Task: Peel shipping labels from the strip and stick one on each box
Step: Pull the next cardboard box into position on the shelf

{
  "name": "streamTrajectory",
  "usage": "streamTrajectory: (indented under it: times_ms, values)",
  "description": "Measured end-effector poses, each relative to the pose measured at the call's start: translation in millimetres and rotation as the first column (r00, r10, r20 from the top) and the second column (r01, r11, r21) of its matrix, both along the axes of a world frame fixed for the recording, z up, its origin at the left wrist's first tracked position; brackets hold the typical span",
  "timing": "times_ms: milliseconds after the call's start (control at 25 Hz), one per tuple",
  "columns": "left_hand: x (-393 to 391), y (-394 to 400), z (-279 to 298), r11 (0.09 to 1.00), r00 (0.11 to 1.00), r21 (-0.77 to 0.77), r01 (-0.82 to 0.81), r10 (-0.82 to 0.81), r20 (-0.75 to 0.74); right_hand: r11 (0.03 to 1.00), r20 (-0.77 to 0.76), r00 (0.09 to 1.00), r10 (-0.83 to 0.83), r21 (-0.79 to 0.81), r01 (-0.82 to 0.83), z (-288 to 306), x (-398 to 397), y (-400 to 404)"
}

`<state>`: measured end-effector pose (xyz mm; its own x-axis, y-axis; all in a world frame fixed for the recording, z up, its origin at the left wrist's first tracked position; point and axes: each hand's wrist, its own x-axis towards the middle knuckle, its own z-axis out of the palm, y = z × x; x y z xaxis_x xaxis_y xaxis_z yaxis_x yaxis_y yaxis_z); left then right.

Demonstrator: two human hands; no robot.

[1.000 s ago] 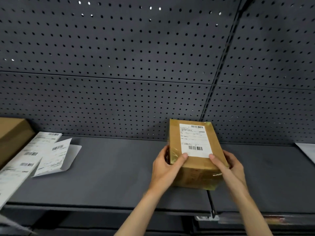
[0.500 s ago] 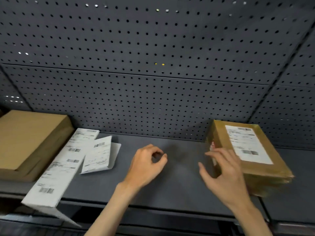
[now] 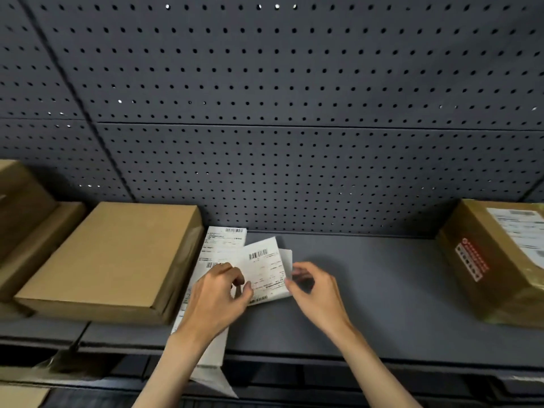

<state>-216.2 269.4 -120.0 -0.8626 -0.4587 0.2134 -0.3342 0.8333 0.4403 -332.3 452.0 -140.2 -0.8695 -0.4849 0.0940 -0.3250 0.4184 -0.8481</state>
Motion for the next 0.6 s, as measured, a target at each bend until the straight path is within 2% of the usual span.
streamTrajectory:
  times_ms: [160,360,600]
  values:
    - [8.2,-17.5,-12.5,0.999,1.000,0.044,-0.005,0.005,0.004,0.995,0.187,0.977,-0.098,0.000,0.100,-1.7,3.9,-33.9]
    - [6.2,-24.4,-25.1,0.989,0.999,0.138,0.044,-0.044,-0.005,0.985,0.303,0.939,-0.161,-0.014,0.174,-4.7,3.9,-43.1]
    - [1.8,-25.8,-28.3,0.979,0.997,0.191,0.075,-0.069,-0.039,0.965,0.419,0.891,-0.172,-0.110,0.238,-4.6,0.2,-40.6]
